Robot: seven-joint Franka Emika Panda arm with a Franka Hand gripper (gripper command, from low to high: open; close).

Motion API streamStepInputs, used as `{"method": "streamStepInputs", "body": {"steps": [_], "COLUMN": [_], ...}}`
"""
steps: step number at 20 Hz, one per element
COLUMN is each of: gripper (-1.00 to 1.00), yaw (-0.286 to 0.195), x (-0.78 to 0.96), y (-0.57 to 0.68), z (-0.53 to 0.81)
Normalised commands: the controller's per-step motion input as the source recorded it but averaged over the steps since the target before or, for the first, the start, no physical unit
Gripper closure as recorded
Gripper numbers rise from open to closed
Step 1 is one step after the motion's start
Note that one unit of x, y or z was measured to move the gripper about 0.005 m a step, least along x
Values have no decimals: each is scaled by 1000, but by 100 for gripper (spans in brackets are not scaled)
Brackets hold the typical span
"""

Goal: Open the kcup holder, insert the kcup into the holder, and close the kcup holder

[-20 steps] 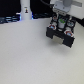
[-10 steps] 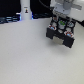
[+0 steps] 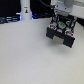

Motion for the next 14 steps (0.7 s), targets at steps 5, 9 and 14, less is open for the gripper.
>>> {"method": "streamStepInputs", "body": {"steps": [5,9,14], "gripper": [-100,-100,-100], "yaw": [46,9,-3], "x": [487,634,718], "y": [-351,-493,-509], "z": [459,328,198]}}
